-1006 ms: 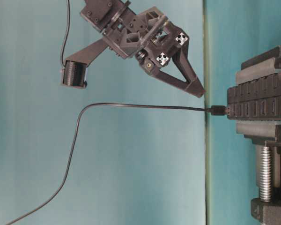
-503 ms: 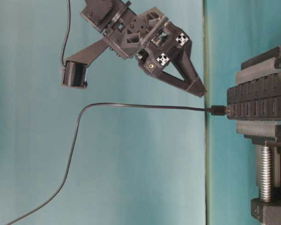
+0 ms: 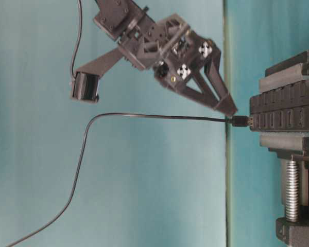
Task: Insert the USB into the second port from the front of the fixed hub.
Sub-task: 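Close the right gripper on the black USB plug and lift it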
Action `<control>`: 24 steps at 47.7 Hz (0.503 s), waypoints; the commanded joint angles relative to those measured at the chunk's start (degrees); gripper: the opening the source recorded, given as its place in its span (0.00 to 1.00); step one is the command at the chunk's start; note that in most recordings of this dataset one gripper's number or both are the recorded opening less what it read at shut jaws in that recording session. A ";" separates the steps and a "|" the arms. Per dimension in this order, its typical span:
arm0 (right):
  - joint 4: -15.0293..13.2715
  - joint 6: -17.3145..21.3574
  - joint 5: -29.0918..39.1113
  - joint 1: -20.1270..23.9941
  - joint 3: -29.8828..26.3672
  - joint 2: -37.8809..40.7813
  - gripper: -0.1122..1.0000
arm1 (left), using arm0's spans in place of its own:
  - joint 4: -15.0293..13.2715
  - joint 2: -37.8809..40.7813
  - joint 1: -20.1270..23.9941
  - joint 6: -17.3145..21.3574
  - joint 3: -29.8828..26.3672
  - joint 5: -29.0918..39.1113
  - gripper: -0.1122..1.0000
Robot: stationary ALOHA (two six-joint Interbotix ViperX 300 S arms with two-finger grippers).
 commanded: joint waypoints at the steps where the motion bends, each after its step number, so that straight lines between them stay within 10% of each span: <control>1: 0.09 -0.26 -1.05 0.18 -1.76 0.00 0.88 | 0.09 0.00 0.09 -0.09 -0.62 -0.26 0.10; 24: 0.09 -0.44 -2.02 0.18 -2.99 2.11 0.85 | 0.09 -0.26 0.09 -0.09 -0.62 -0.26 0.10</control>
